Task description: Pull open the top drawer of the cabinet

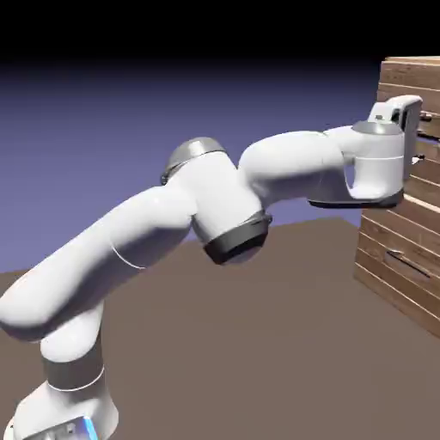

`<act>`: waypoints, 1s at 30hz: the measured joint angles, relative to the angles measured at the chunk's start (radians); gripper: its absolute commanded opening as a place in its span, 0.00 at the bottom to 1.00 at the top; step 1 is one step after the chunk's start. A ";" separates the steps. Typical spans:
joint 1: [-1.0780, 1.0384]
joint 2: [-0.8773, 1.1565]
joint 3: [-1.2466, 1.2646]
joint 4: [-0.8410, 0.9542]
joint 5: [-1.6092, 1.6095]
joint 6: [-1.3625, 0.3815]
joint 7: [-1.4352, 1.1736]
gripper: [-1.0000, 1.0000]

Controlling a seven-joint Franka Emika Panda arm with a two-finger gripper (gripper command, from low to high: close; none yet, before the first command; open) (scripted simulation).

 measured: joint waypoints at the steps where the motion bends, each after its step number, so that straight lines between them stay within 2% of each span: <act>1: 0.022 -0.020 -0.005 0.036 0.015 0.008 -0.031 0.50; 2: 0.043 -0.041 -0.009 0.072 0.030 0.017 -0.062 0.50; 3: 0.053 -0.050 -0.011 0.089 0.037 0.021 -0.076 0.00; 5: 0.053 -0.050 -0.011 0.089 0.037 0.021 -0.076 0.00; 16: -0.209 0.120 0.108 -0.309 -0.118 -0.093 0.182 0.00; 30: -0.673 0.319 0.419 -0.793 -0.190 -0.199 0.417 0.00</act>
